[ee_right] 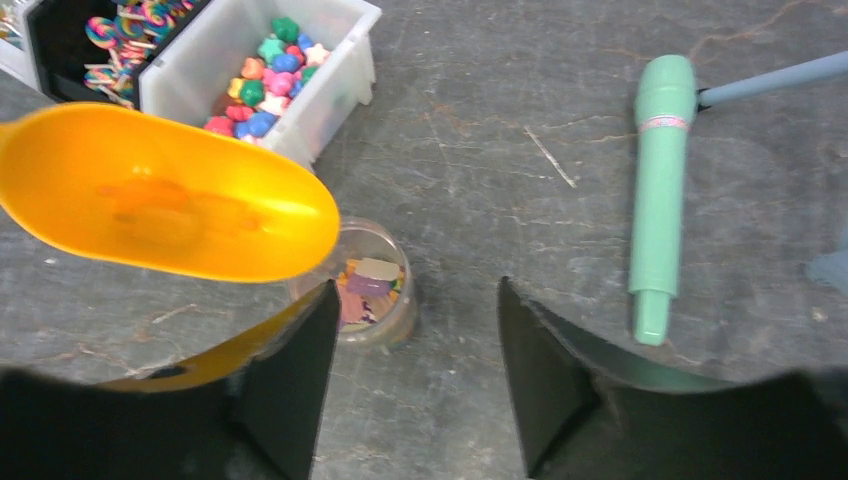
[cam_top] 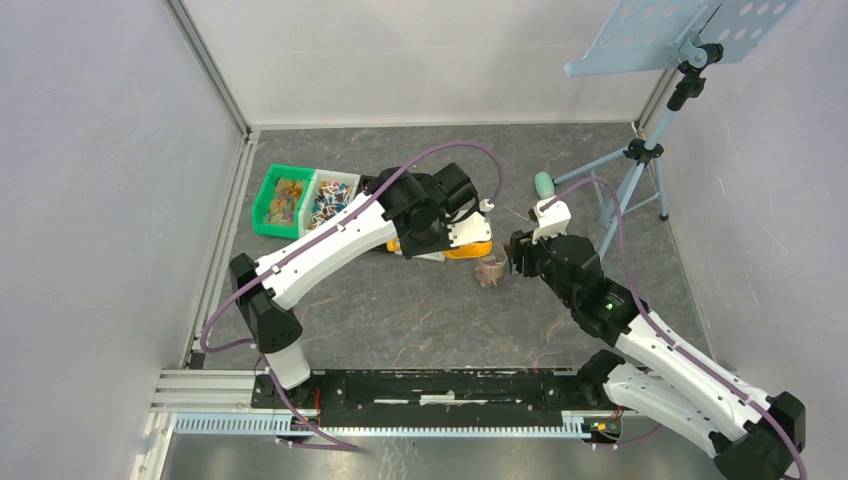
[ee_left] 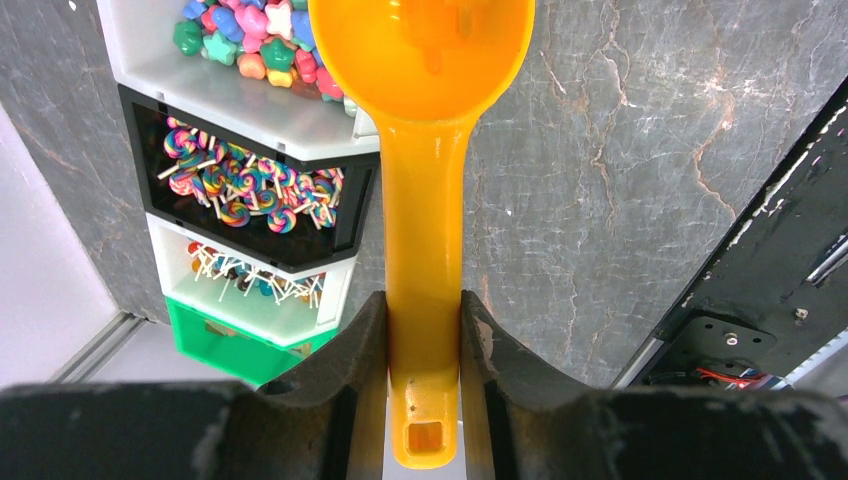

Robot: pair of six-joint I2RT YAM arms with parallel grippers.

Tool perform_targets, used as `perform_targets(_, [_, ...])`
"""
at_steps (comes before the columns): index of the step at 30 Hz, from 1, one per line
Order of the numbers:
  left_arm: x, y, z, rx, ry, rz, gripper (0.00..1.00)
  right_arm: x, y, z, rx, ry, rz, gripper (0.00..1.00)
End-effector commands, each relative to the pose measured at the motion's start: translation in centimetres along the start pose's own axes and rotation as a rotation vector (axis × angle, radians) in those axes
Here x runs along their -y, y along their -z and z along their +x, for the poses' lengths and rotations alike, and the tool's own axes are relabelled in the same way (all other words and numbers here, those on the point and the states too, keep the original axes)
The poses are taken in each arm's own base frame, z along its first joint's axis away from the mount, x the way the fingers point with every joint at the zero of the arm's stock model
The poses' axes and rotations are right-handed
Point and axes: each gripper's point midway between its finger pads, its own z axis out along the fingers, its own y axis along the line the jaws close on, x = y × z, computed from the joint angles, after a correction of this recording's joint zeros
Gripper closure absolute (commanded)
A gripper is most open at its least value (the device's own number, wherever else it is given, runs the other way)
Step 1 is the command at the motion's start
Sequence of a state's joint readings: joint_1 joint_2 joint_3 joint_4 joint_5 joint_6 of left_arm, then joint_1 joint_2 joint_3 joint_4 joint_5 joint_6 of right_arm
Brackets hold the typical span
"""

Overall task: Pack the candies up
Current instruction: Place the fake candies in the packing bottle.

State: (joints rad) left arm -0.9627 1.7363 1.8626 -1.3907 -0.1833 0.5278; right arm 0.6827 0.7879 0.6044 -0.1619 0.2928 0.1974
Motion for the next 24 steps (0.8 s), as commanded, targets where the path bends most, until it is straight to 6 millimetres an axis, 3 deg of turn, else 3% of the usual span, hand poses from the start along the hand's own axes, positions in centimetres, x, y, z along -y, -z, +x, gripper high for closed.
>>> perform_targets(1, [-0.4, 0.8, -0.8, 0.016, 0.032, -0.022, 0.98, -1.7, -1.2, -2.9, 0.095, -0.058, -0.108, 0.64])
perform_targets(3, [-0.4, 0.8, -1.0, 0.018, 0.035, -0.021, 0.98, -2.1, -1.8, -3.2, 0.105, -0.076, -0.135, 0.75])
perform_targets(12, [-0.1, 0.7, -1.6, 0.033, 0.043, -0.002, 0.98, -5.3, -3.2, -3.2, 0.120, -0.092, -0.300, 0.98])
perform_targets(18, [0.0, 0.7, -1.8, 0.039, 0.037, 0.000, 0.98, -6.3, -4.1, -3.6, 0.139, -0.106, -0.347, 1.00])
perform_targets(24, [0.1, 0.9, -1.9, 0.046, 0.035, 0.000, 0.98, -6.5, -5.0, -2.0, 0.103, -0.124, -0.347, 1.00])
